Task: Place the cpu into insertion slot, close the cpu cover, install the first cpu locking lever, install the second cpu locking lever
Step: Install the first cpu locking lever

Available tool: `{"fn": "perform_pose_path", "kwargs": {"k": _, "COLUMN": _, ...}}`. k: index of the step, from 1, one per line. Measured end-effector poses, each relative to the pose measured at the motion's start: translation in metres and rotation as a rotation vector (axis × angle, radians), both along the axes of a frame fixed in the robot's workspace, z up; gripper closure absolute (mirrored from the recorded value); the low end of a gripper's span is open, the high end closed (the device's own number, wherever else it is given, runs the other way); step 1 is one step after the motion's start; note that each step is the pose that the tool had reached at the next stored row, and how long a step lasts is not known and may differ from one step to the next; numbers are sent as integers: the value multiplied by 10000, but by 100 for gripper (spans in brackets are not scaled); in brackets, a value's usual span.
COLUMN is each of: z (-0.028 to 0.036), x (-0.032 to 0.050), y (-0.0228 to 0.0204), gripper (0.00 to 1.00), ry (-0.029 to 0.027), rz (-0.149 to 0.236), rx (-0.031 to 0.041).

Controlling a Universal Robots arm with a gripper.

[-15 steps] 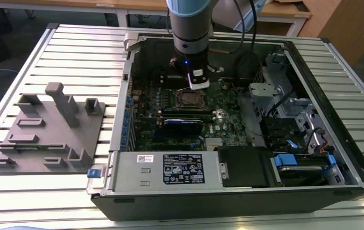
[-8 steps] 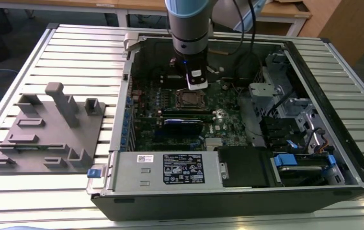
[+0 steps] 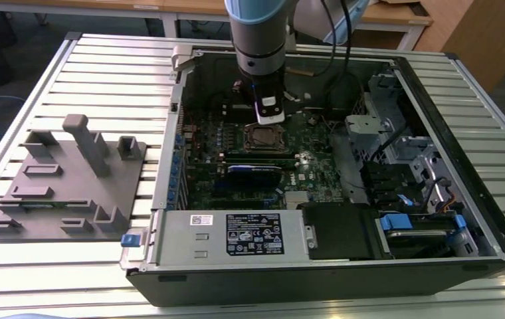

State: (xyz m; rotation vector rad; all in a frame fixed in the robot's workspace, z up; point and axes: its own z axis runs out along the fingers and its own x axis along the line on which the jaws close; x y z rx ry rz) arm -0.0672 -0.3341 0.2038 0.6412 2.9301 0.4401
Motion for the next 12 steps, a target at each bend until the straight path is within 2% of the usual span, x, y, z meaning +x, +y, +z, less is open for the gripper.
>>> {"fn": "perform_pose_path", "kwargs": {"k": 3, "z": -9, "x": 0, "y": 0, "gripper": 89, "ry": -7, "rz": -12, "rx": 1}}
{"fn": "perform_pose_path", "kwargs": {"k": 7, "z": -21, "x": -2, "y": 0, "gripper": 89, "ry": -58, "rz": -11, "rx": 1}}
{"fn": "perform_pose_path", "kwargs": {"k": 12, "z": -23, "x": -2, "y": 0, "gripper": 89, "ry": -60, "rz": -11, "rx": 1}}
